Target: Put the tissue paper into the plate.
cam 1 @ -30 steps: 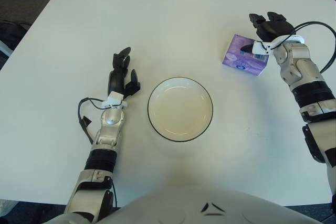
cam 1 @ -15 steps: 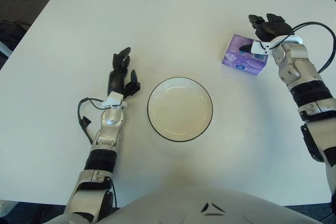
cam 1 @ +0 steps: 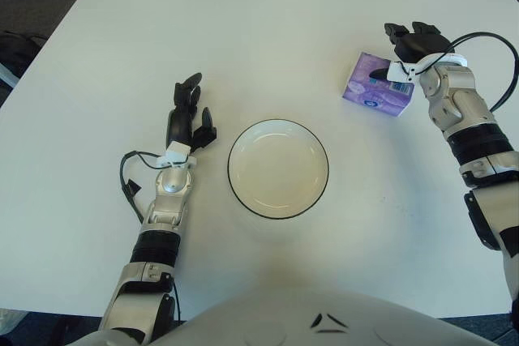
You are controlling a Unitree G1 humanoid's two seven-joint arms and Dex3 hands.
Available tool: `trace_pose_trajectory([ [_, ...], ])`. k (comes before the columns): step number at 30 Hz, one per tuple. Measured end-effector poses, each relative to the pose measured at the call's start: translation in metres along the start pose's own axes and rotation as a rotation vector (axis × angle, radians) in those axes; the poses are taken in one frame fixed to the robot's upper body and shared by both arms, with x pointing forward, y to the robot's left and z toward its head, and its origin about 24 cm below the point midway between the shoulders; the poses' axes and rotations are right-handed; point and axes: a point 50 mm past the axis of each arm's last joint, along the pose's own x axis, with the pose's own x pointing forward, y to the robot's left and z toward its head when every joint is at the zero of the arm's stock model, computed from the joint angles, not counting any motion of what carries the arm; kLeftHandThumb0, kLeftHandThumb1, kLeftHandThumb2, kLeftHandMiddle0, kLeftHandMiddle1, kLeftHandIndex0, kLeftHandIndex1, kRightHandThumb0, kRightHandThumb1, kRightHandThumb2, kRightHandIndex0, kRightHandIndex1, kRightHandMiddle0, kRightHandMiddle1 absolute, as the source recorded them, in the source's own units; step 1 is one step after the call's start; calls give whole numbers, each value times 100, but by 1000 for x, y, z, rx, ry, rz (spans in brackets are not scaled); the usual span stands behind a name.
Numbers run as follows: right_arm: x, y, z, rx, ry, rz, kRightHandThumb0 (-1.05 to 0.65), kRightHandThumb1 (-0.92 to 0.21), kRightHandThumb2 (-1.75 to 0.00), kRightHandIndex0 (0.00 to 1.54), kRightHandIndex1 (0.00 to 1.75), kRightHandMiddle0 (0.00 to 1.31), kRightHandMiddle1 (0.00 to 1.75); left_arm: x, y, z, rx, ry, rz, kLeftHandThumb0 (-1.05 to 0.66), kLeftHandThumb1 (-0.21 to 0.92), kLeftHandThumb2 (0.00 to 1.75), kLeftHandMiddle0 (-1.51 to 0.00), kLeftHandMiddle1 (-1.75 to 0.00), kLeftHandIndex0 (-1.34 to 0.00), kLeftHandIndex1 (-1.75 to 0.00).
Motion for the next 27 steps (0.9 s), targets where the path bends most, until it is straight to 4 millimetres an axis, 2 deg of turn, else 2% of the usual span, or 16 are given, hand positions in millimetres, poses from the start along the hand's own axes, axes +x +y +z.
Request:
trace_pose_trajectory([
  [17,-17,-3,-1,3,-18,0,-105,-92,-30,0,0,0,0,0,0,0,0,0,0,-71,92,86,-38,0,0,-80],
  [27,-34,-15,0,-8,-63,-43,-105,-92,-34,0,0,0,0,0,0,0,0,1,0,-72,92,87,-37,0,0,-80],
])
